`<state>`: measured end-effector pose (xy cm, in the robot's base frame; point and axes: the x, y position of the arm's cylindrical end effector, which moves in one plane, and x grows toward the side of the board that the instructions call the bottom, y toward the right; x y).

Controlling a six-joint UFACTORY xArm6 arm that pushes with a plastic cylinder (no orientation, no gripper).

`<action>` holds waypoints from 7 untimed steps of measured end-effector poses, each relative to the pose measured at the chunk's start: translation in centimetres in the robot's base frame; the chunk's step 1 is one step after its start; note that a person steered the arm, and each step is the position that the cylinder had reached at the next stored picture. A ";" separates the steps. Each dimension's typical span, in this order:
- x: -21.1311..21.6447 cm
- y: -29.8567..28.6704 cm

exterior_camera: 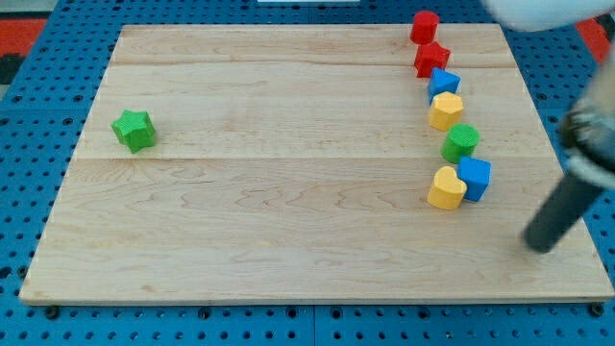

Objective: Point your arm to the green circle

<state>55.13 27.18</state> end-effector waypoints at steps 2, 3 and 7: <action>-3.8 -2.1; -4.1 -2.1; -6.8 -3.1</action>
<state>48.37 24.12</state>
